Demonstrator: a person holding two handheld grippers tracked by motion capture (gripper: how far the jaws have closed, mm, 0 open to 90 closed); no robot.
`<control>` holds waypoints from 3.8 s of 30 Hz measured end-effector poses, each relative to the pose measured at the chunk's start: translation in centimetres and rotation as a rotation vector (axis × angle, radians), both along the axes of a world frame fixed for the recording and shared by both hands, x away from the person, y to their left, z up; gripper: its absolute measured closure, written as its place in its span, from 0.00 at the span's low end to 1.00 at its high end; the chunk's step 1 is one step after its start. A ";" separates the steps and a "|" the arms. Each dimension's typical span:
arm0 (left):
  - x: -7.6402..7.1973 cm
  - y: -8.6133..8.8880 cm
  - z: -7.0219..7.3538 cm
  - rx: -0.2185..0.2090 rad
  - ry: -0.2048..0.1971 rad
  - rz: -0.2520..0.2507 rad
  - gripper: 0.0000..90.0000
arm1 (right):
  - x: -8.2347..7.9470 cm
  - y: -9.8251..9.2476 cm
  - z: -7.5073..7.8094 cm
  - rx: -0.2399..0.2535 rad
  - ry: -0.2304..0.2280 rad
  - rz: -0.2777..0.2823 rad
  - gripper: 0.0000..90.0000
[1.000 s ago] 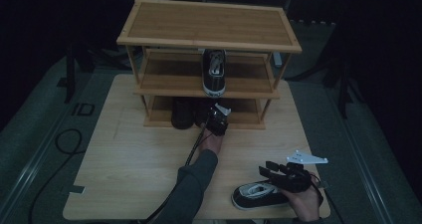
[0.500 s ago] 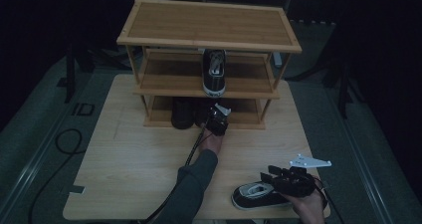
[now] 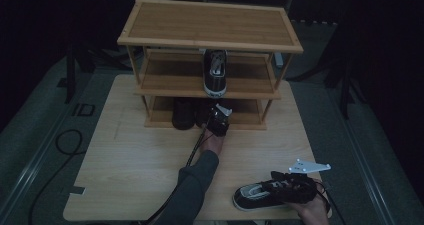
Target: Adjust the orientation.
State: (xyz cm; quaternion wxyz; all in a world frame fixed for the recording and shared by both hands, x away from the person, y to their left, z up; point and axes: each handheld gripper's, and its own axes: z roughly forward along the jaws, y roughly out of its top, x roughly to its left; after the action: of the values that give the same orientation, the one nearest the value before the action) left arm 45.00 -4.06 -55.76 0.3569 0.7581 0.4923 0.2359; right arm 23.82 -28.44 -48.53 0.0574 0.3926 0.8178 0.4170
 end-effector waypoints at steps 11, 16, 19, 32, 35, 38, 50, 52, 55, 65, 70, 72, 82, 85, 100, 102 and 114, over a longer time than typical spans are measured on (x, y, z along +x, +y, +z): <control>0.0 0.0 0.0 0.000 0.000 0.000 1.00 | 0.3 0.4 -0.8 -0.097 0.000 -0.027 0.54; 0.0 0.0 0.0 -0.002 0.001 0.001 1.00 | 0.6 0.5 -0.8 -0.069 0.007 -0.015 0.74; 0.0 0.0 0.0 -0.003 0.001 0.001 1.00 | 0.7 0.8 -0.8 -0.062 0.010 0.002 0.87; 0.0 0.0 0.0 -0.004 0.001 0.001 1.00 | 1.9 1.2 -0.4 -0.091 -0.029 -0.001 0.96; 0.0 0.0 0.0 -0.003 0.001 0.001 1.00 | 2.5 1.3 -0.4 -0.097 -0.034 -0.002 0.96; 0.0 0.0 0.0 -0.004 0.001 0.001 1.00 | 3.1 1.5 -0.3 -0.105 -0.039 -0.003 0.96; 0.0 0.0 0.0 -0.004 0.002 0.001 1.00 | 6.6 2.4 0.1 -0.108 -0.058 0.034 0.96; 0.0 0.0 0.0 -0.005 0.002 0.001 1.00 | 7.7 2.6 0.1 -0.099 -0.062 0.046 0.96; 0.0 0.0 0.0 -0.006 0.002 0.001 1.00 | 8.4 2.9 0.1 -0.088 -0.053 0.068 0.96; 0.0 0.1 0.0 -0.006 0.002 0.000 1.00 | 7.6 3.6 0.3 -0.101 -0.065 0.091 0.84; 0.0 0.1 0.0 -0.006 0.002 0.001 1.00 | 6.3 1.8 1.2 -0.038 -0.084 0.050 0.77; 0.0 0.1 0.0 -0.006 0.002 0.001 1.00 | 5.8 0.9 1.3 -0.032 -0.092 0.029 0.78; 0.0 0.0 0.0 -0.005 0.001 0.001 1.00 | 4.1 -2.2 -0.1 -0.031 -0.048 -0.038 0.97; 0.0 0.0 0.0 -0.005 0.002 0.001 1.00 | 3.5 -2.5 -0.5 -0.027 -0.034 -0.050 1.00; 0.0 0.1 0.0 -0.006 0.002 0.001 1.00 | 2.8 -2.5 -1.7 -0.105 0.024 -0.066 1.00; 0.0 0.1 0.0 -0.006 0.002 0.001 1.00 | 3.0 -2.3 -1.7 -0.149 0.018 -0.091 1.00; 0.0 0.1 0.0 -0.005 0.003 0.001 1.00 | 4.2 -2.2 -1.6 -0.165 0.005 -0.120 1.00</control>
State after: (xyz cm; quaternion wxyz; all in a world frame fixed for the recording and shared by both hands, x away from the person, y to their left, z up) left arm 44.98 -3.99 -55.75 0.3578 0.7572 0.4939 0.2338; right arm 28.06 -30.61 -50.08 0.1123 0.4361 0.8243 0.3431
